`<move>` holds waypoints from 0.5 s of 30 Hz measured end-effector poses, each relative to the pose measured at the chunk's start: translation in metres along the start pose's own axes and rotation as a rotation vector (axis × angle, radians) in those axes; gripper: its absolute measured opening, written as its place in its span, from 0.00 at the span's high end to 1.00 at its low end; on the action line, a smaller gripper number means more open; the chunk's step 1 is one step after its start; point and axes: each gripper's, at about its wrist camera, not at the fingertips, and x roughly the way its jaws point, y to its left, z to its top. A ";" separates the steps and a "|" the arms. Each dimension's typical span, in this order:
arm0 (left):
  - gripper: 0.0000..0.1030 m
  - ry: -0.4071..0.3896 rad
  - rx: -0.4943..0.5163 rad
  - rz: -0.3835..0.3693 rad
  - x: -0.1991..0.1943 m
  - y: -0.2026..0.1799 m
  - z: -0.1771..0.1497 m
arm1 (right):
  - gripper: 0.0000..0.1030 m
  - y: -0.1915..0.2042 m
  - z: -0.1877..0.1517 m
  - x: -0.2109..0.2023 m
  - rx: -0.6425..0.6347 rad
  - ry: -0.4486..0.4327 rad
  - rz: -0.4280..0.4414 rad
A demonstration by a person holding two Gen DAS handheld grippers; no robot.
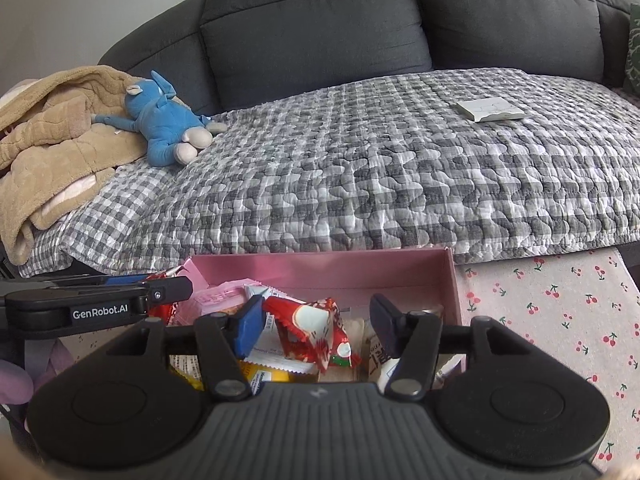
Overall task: Organize snacks
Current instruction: 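Carry both red candies into the box and open both tools, then move both tools back to the yellow waffle pack and the bread cake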
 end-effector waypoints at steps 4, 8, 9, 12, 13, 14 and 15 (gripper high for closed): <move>0.39 -0.011 0.000 0.000 -0.004 0.000 -0.001 | 0.38 0.000 0.002 -0.004 0.001 -0.009 -0.005; 0.30 -0.013 0.005 0.003 -0.010 -0.001 -0.003 | 0.32 -0.002 0.001 -0.011 0.007 -0.007 -0.013; 0.29 -0.012 0.004 0.002 -0.012 -0.001 -0.004 | 0.31 -0.003 0.001 -0.013 0.007 -0.006 -0.015; 0.25 -0.010 0.000 -0.004 -0.019 -0.001 -0.006 | 0.27 -0.002 -0.001 -0.021 -0.001 -0.004 -0.022; 0.23 -0.010 0.000 -0.004 -0.022 -0.001 -0.008 | 0.25 -0.001 -0.002 -0.024 -0.006 -0.004 -0.023; 0.22 -0.010 -0.001 -0.003 -0.024 -0.001 -0.009 | 0.23 0.000 -0.002 -0.026 -0.012 -0.003 -0.025; 0.21 -0.009 -0.002 -0.002 -0.028 0.000 -0.011 | 0.22 0.001 -0.004 -0.029 -0.018 -0.003 -0.026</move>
